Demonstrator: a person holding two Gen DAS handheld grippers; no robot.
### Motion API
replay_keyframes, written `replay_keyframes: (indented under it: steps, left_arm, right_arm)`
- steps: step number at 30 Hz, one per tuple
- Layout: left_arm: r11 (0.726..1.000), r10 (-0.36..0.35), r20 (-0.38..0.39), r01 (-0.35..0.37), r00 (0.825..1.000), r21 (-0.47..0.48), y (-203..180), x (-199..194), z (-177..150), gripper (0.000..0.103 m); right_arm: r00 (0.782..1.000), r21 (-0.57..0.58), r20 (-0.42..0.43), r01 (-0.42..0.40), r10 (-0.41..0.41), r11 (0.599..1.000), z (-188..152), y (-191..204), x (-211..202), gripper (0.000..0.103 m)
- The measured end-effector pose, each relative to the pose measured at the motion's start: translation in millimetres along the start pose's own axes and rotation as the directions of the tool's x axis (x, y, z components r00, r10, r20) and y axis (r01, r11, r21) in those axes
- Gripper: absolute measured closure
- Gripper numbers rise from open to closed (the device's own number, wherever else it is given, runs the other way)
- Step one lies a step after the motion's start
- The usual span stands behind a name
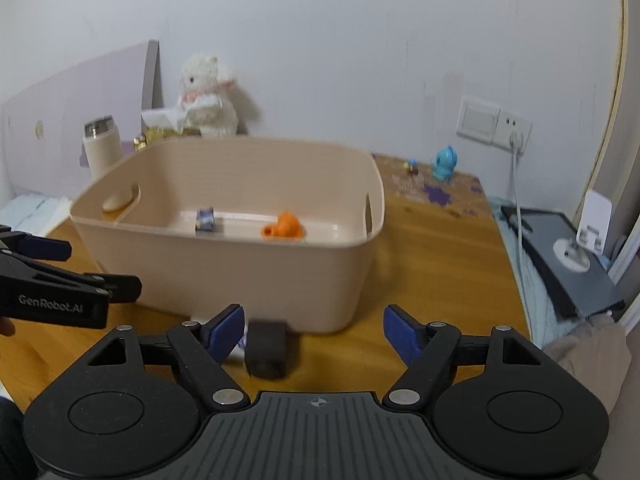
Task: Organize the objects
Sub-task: 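Grasp the white card box with the left tool while the right tool grasps the small black box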
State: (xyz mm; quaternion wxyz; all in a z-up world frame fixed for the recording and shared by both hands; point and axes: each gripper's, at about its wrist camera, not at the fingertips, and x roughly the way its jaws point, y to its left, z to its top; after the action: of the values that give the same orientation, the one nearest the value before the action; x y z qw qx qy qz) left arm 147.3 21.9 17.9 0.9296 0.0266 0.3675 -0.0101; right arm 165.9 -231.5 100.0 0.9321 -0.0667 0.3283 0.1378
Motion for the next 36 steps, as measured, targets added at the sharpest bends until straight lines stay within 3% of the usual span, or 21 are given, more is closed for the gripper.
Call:
replay_keyframes:
  steps: [11,19,36]
  left_arm:
    - [1.0,-0.012,-0.088,0.009,0.996,-0.024,0,43,-24,0.008]
    - [0.998,-0.031,-0.121,0.024,0.992,-0.057,2,66,-28,0.009]
    - [0.991,-0.096,-0.081,0.088,0.992,-0.096,-10,61,-15,0.009]
  right_arm:
    - [0.995,-0.004,-0.095,-0.029,0.028,1.0,-25,6,45,0.025]
    - [0.992,-0.004,-0.113,-0.058,0.057,0.998,-27,16,71,0.026]
    - [0.994,0.03,-0.108,0.011,-0.008,0.999,-35,-11,80,0.029]
